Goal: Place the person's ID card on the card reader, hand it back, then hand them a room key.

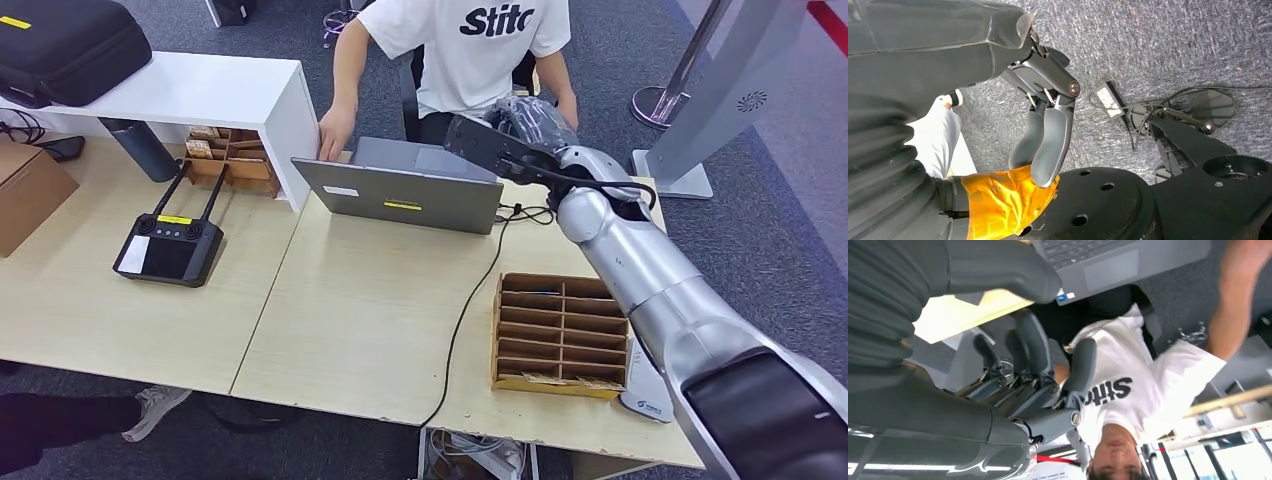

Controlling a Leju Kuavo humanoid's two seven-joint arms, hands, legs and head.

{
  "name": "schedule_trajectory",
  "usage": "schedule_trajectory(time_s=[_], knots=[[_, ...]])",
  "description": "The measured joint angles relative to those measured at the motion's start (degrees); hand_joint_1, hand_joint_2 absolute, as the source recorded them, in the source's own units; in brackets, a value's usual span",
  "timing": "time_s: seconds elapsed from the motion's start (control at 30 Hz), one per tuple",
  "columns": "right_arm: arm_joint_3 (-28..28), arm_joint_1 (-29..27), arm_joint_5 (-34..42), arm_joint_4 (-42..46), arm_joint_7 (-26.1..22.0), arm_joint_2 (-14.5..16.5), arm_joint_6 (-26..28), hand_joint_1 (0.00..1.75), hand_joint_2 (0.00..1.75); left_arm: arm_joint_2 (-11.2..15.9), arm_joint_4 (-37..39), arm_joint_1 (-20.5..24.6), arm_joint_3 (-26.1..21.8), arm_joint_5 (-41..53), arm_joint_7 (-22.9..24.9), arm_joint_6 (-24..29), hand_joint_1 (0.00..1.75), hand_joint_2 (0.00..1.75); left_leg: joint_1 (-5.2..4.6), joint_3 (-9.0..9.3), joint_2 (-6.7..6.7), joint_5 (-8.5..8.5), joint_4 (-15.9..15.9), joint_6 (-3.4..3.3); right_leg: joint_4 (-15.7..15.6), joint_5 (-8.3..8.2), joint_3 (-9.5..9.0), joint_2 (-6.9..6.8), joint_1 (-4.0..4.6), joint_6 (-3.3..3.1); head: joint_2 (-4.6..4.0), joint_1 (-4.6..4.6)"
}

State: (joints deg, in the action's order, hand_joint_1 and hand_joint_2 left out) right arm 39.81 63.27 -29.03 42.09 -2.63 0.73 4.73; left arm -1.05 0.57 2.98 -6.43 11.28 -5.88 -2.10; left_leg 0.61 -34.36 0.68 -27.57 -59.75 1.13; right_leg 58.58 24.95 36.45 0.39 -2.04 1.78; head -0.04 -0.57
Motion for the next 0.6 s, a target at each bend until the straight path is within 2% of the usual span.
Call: schedule_trajectory(time_s=[0.13, 0.3, 0.4, 0.6], knots=[[-3.8, -4.6, 3.6, 12.4, -4.7, -3.5, 5.1, 0.00, 1.75, 0.0, 0.0, -0.5, 0.0, -1.0, -0.9, -0.1, 0.00, 1.75, 0.01, 0.00, 0.09, -0.03, 0.0, -0.02, -0.1, 0.03, -0.02, -0.08, 0.02, 0.02, 0.00, -0.01], [-8.6, -13.5, -1.1, 28.9, -7.5, -11.8, 7.0, 0.00, 1.75, -0.4, 0.0, -1.4, -0.3, -2.9, -1.3, 0.2, 0.00, 1.75, 0.03, -0.02, 0.20, -0.15, 0.0, -0.15, -0.3, 0.06, -0.18, -0.21, 0.04, 0.04, 0.00, 0.05], [-11.1, -18.7, -2.8, 34.3, -9.5, -16.4, 8.8, 0.00, 1.75, -0.6, 0.0, -1.7, -0.5, -3.8, -1.6, 0.4, 0.00, 1.75, 0.02, -0.03, 0.18, -0.20, 0.0, -0.21, -0.4, 0.05, -0.22, -0.19, 0.02, 0.07, 0.00, 0.05], [-14.9, -25.2, -4.1, 39.9, -9.8, -22.1, 11.4, 0.00, 1.75, -0.9, 0.0, -1.9, -0.7, -5.2, -1.7, 1.1, 0.00, 1.75, 0.01, 0.04, 0.09, -0.24, 0.0, -0.24, -0.4, 0.06, -0.21, -0.14, 0.03, 0.08, 0.00, 0.03]])
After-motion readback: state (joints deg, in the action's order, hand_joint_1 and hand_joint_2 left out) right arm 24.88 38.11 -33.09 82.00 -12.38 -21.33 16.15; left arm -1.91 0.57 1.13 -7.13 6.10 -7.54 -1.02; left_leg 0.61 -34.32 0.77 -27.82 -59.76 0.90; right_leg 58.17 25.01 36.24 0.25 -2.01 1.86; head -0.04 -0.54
